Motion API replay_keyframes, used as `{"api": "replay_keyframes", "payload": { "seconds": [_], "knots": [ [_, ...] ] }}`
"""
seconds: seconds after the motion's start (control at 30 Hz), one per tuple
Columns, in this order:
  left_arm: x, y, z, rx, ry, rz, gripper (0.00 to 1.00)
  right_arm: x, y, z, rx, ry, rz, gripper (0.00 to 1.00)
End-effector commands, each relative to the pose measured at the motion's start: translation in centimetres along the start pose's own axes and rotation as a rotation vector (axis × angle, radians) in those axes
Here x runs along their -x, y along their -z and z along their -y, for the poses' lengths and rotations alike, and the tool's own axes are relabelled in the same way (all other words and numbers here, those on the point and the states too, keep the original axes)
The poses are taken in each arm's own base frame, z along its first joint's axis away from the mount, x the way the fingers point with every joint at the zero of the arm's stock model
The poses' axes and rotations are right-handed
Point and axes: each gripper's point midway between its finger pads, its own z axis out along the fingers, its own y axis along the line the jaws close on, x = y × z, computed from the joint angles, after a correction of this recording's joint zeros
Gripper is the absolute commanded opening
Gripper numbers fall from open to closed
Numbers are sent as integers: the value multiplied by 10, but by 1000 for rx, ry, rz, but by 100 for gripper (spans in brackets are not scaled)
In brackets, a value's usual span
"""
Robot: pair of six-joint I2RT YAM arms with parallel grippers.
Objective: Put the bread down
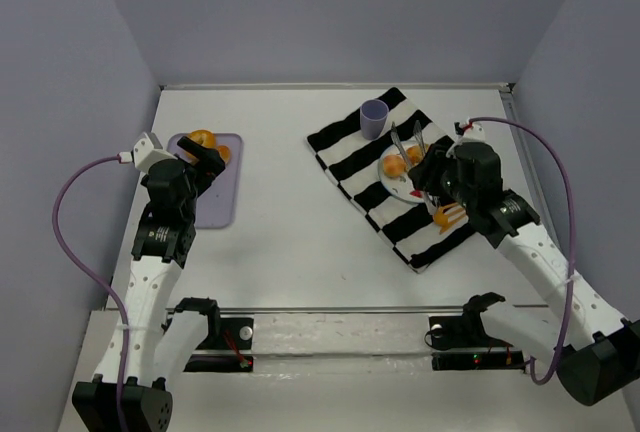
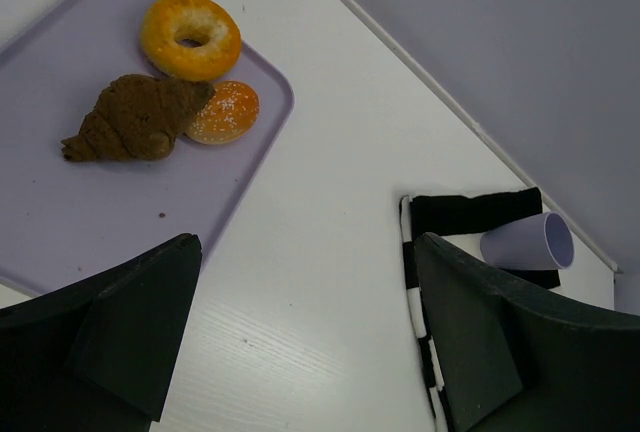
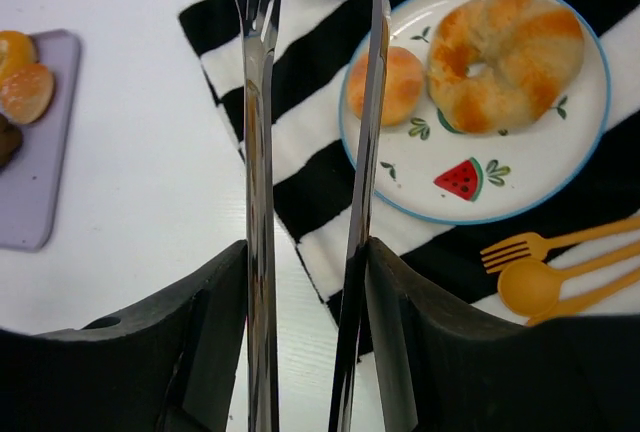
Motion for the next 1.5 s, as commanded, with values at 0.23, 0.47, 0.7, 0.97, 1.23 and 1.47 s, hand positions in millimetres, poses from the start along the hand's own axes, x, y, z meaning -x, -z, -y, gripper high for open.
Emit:
{"api": "replay_keyframes", "payload": {
  "seconds": [0.23,0.47,0.7,0.97,1.23,1.47],
  "knots": [
    [12,3,12,-43,14,37,99,-36,-10,-127,425,224,-94,52],
    [10,3,13,-51,16,30,99,-142,-59,-169,511,241,-319,50],
    [10,4,13,-52,15,31,99,-193,-89,-178,425,282,-383,56],
    [8,3,13,-53,13,24,99,-213,-92,-170,362,272,-402,75],
    [10,6,14,-62,16,30,99,-164,-70,-178,374,258,-262,100],
    [10,5,14,-62,17,30,99,-75,-26,-170,337,238,-14,100]
  ]
}}
